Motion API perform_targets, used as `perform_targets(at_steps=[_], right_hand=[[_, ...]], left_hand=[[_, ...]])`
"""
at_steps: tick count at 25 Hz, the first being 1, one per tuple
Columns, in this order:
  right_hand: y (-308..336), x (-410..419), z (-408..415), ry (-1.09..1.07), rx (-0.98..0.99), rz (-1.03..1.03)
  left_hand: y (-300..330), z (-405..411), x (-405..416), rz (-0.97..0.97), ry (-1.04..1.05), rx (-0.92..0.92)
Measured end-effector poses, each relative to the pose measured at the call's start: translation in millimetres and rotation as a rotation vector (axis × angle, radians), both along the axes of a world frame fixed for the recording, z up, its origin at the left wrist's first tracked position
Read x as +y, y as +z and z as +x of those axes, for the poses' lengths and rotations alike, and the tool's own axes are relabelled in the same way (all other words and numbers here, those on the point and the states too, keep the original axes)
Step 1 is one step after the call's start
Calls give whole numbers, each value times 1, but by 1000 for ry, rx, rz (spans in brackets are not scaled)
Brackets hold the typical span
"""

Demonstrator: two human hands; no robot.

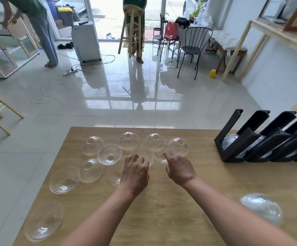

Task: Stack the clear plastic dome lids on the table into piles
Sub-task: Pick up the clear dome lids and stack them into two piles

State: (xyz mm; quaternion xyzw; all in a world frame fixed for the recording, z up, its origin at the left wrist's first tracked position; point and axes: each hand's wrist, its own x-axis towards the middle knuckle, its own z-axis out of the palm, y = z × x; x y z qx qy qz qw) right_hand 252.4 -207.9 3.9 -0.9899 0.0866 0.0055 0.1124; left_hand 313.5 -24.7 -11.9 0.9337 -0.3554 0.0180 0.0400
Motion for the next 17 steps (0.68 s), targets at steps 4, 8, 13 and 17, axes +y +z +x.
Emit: perform_targets(at_steps=[4, 8, 13, 17], right_hand=[[-8, -1, -11, 33, -27, 10], [-1, -1, -61, -167, -239, 272], [19, -14, -86, -600, -131, 875], [16, -9, -78, -586, 177, 901]], left_hand=[[4, -4, -5, 22, -45, -11], [22, -41, 5, -370, -14, 248], [16, -102, 51, -786, 333, 930], [-8, -115, 82, -1039, 799, 1311]])
